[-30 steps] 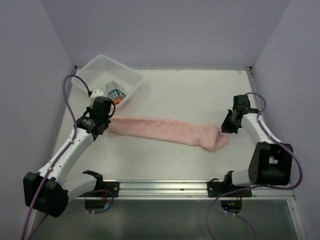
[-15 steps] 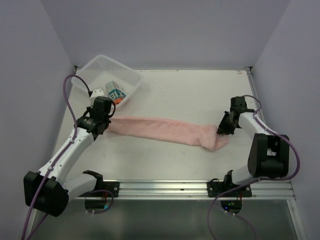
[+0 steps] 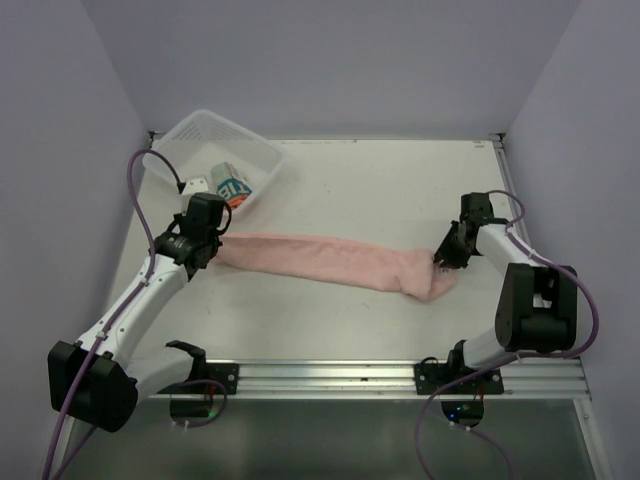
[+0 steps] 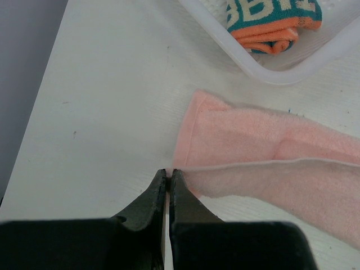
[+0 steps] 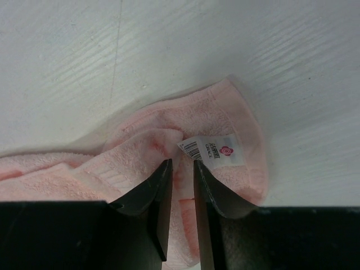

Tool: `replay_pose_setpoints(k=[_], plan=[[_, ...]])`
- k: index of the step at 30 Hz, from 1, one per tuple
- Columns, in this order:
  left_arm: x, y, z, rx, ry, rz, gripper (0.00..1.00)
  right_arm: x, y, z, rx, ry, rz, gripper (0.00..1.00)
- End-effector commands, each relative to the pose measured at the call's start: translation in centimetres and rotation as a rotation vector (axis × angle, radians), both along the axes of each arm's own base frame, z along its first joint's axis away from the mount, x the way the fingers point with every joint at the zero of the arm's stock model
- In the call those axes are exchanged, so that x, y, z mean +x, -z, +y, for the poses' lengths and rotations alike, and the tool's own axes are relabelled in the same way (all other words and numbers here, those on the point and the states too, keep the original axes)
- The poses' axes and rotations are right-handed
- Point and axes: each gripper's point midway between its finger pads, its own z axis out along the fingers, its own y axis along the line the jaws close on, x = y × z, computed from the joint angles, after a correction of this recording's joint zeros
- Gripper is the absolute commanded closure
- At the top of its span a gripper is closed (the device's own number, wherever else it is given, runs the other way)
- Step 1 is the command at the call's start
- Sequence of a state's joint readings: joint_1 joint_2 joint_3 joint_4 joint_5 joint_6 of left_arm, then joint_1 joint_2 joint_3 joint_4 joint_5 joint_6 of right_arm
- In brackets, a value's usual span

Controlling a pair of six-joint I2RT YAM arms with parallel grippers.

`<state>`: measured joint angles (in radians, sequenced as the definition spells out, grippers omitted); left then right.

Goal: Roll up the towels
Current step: Flatten the towel

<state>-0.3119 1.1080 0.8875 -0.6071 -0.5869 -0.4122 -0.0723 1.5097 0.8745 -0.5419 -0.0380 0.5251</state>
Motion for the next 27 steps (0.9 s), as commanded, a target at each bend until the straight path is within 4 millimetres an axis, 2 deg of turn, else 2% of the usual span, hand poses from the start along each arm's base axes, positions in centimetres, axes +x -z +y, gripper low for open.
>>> replay_pose_setpoints(k=[1, 7, 10, 13, 20, 27], plan=[[0.8, -0.5, -0.3, -0.022, -0.012, -0.051, 1.00, 0.5, -0.7, -1.0, -0.050, 0.069, -0.041, 0.74], [0.8, -0.5, -0.3, -0.023, -0.009, -0.050, 1.00, 0.6, -0.5, -0.8, -0.030, 0.095, -0.049, 0.75], [0.8, -0.6, -0.3, -0.024, -0.009, -0.053, 1.00, 0.9, 0.1, -0.5, -0.018, 0.072, -0.043, 0.76], [0.9, -0.5, -0.3, -0.025, -0.008, -0.051, 1.00, 1.2, 0.6, 0.6, 0.038, 0.029, -0.044, 0.76], [0.9, -0.5, -0.4, -0.026, -0.004, -0.048, 1.00, 1.5, 0.9, 0.8, 0.045, 0.004, -0.050, 0.75], [0.9, -0.6, -0.5, -0.030, -0.001, -0.054, 1.00, 0.9, 3.0, 1.5, 0.034, -0.034, 0.023, 0.74]])
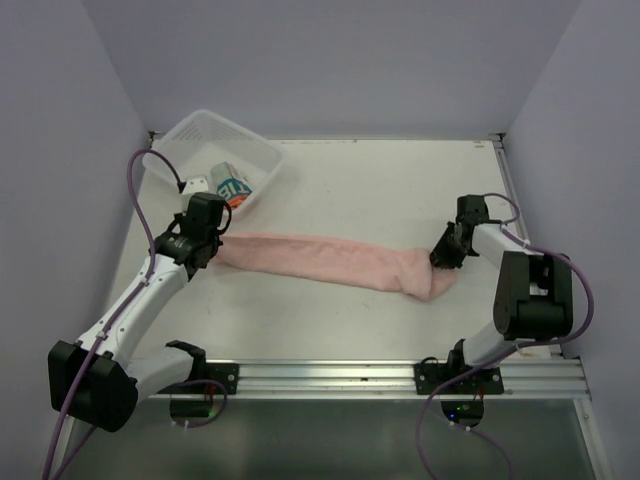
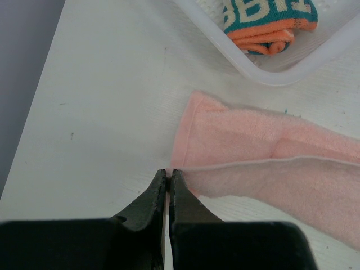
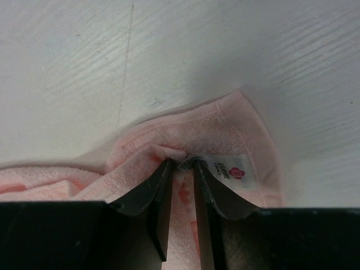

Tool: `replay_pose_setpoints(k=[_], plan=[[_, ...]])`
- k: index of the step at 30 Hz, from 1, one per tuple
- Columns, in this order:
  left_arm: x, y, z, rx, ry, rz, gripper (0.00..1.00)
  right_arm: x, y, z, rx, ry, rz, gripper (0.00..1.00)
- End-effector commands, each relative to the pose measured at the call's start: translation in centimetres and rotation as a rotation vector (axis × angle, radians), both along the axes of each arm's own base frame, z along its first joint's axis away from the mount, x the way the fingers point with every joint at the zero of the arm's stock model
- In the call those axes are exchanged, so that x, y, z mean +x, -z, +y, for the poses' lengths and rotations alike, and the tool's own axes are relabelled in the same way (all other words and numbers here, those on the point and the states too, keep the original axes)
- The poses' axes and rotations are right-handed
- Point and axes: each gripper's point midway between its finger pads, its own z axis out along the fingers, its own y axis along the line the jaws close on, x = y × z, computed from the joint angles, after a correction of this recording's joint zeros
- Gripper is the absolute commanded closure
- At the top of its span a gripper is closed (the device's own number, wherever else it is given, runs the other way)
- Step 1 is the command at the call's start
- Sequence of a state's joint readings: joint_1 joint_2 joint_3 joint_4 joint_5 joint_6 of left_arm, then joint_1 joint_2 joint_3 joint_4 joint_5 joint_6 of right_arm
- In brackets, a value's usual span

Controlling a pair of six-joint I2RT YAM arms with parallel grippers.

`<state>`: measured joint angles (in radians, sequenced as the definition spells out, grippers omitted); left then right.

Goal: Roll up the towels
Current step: Flatten the towel

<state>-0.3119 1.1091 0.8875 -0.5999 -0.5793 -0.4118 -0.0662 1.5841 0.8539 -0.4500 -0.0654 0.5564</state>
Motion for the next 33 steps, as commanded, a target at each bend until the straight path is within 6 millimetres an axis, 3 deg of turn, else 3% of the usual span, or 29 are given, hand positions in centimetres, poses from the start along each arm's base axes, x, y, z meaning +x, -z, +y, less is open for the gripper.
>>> replay_pose_setpoints(k=[1, 10, 15, 19, 22, 26, 30, 33], plan=[[0.7, -0.5, -0.3, -0.023, -0.005, -0.048, 1.00, -0.1, 1.2, 0.9, -0.008, -0.055, 0.026, 0.74], [0.7, -0.5, -0.4, -0.028, 0.001, -0.046, 1.00, -0.4, 2.6, 1.6, -0.075, -0.083, 0.096, 0.72], [0.7, -0.5, -0.5, -0.029, 0.003, -0.050, 1.00, -0.6, 2.4, 1.1, -0.143, -0.121, 0.141, 0.87], [0.7, -0.6, -0.6, -0.031, 0.007, -0.050, 1.00, -0.3, 1.5, 1.1, -0.146, -0.139, 0.135, 0.92], [0.7, -0.7, -0.5, -0.034, 0.006, -0.054, 1.00, 0.6, -0.7, 1.0, -0.157, -0.146, 0.102, 0.93], [0.6, -1.1, -0.4, -0.035, -0.004, -0.069, 1.00, 2.6, -5.5, 0.7, -0.186, -0.165, 0.021, 0.96], [0.5, -1.9, 0.0, -0.034, -0.018, -0.099, 1.00, 3.0, -9.9, -0.6, -0.246, -0.169, -0.023, 0.97], [0.4, -2.2, 0.1, -0.033, -0.025, -0.105, 1.00, 3.3, -12.0, -1.4, -0.282, -0.174, -0.052, 0.97]])
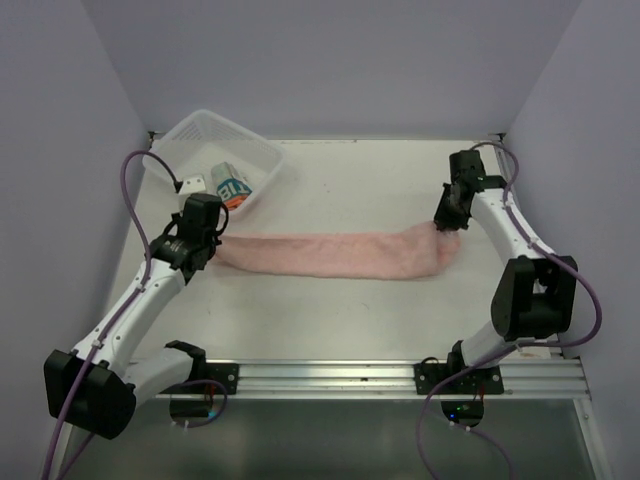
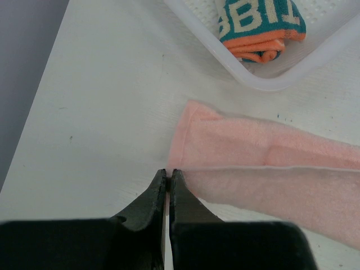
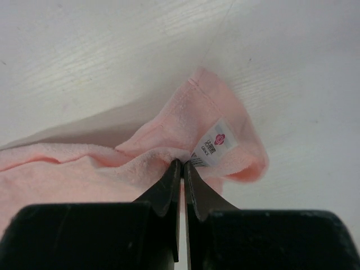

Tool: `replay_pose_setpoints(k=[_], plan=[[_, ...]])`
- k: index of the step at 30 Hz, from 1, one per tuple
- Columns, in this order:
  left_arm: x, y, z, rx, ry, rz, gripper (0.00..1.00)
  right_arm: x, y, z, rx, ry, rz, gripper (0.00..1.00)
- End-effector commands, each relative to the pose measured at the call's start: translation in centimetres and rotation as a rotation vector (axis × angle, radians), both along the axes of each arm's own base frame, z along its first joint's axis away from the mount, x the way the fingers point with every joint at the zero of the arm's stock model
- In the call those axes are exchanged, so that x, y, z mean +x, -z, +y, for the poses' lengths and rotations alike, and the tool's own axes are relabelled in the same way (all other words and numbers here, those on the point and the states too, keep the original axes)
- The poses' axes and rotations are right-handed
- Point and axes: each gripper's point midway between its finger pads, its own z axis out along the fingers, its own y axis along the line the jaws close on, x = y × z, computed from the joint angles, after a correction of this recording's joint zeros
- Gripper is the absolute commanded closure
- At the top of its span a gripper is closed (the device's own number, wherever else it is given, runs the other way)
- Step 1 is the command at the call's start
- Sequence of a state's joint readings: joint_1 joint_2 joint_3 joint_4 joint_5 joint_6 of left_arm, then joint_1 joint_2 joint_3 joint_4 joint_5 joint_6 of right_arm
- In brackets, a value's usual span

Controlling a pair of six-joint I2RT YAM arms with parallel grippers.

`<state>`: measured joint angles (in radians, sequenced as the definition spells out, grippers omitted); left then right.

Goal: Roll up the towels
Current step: Flatten the towel

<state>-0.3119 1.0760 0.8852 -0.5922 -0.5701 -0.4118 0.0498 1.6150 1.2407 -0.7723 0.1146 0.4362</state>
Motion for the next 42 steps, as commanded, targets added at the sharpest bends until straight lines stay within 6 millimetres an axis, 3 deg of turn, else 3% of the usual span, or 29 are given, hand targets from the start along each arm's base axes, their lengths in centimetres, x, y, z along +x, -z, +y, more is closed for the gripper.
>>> replay_pose_setpoints(k=[1, 6, 11, 19, 32, 42], plan=[[0.4, -1.4, 0.2, -0.016, -0.032, -0.074, 1.00, -0.8, -4.2, -1.7, -0.077, -0.028, -0.039, 0.97], [0.4, -1.6, 0.2, -0.022, -0.031, -0.082, 1.00, -1.1, -5.1, -1.8, -0.084, -0.048, -0.050, 0.93], [0.4, -1.9, 0.0, -0.033, -0.017, -0.092, 1.00, -2.0, -3.6, -1.0, -0.046, -0.063, -0.020, 0.69], [0.2, -2.1, 0.2, -0.035, -0.028, -0.110, 1.00, -2.3, -1.1, -1.0, -0.034, -0.017, 0.014, 0.71], [0.4, -1.7, 0.0, -0.039, -0.019, -0.103, 1.00, 1.0, 2.1, -1.9, -0.026, 0.087, 0.009, 0.77], [0.6, -1.2, -0.2, -0.036, -0.010, -0.084, 1.00, 2.4, 4.2, -2.2, -0.043, 0.088, 0.044, 0.71]])
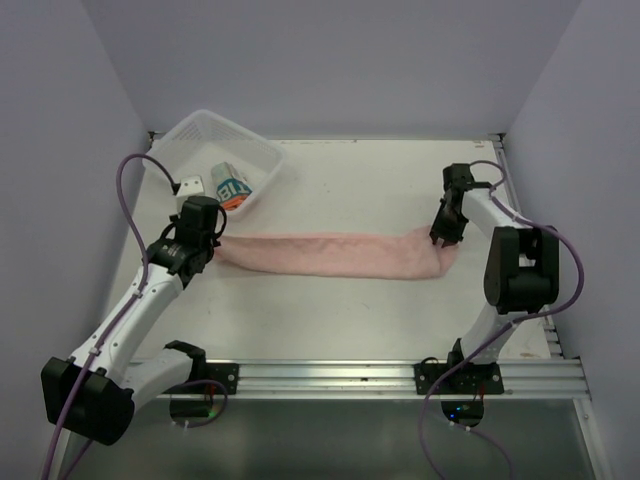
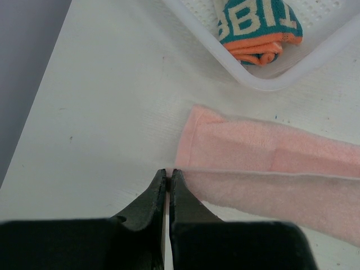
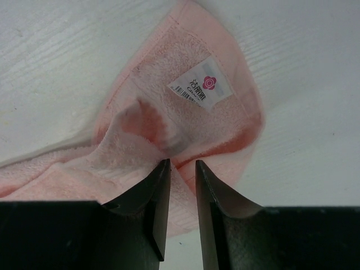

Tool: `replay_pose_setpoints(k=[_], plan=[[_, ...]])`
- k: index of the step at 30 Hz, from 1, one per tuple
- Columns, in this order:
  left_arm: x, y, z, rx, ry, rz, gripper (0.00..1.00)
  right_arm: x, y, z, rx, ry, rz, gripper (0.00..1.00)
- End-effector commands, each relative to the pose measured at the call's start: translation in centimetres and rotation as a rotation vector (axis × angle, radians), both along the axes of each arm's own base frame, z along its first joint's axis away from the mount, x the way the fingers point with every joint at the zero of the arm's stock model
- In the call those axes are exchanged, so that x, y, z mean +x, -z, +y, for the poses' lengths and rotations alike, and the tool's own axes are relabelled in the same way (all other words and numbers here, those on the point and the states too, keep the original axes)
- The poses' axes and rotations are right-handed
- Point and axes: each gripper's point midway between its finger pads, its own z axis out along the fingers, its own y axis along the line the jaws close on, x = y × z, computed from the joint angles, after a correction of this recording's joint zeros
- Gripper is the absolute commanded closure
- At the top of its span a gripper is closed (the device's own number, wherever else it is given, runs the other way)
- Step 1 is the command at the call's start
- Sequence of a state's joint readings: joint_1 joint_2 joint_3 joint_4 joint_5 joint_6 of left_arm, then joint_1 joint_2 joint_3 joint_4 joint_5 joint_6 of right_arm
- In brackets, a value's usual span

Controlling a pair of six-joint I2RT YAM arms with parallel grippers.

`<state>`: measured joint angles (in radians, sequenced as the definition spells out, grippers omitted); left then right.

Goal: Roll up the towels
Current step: Flatten the towel

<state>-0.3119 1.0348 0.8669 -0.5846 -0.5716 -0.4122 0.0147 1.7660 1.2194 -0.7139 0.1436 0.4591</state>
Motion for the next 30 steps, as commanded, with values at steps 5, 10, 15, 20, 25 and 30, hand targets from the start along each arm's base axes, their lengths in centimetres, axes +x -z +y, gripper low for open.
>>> replay_pose_setpoints(k=[5, 10, 15, 20, 25, 30], plan=[[1.0, -0.6, -0.5, -0.028, -0.004, -0.048, 1.00, 3.3, -1.0, -0.6, -0.024, 0.014, -0.077, 0.69], [1.1, -0.6, -0.5, -0.029, -0.001, -0.049, 1.00, 4.5, -0.7, -0.4, -0.018, -0.011, -0.080, 0.67], [1.1, -0.4, -0.6, -0.030, 0.005, -0.041, 1.00, 5.3, -1.1, -0.7, -0.033, -0.005, -0.095, 0.68], [1.2, -0.3, -0.7, -0.030, 0.009, -0.035, 1.00, 5.4, -0.1, -0.8, -0.039, -0.012, -0.060, 0.71], [1.3, -0.1, -0.9, -0.032, 0.017, -0.026, 1.00, 4.8, 1.0, -0.5, -0.027, -0.022, -0.037, 0.71], [1.4, 0.0, -1.0, -0.034, 0.019, -0.021, 1.00, 4.6, 0.9, 0.1, -0.038, -0.062, -0.059, 0.71]])
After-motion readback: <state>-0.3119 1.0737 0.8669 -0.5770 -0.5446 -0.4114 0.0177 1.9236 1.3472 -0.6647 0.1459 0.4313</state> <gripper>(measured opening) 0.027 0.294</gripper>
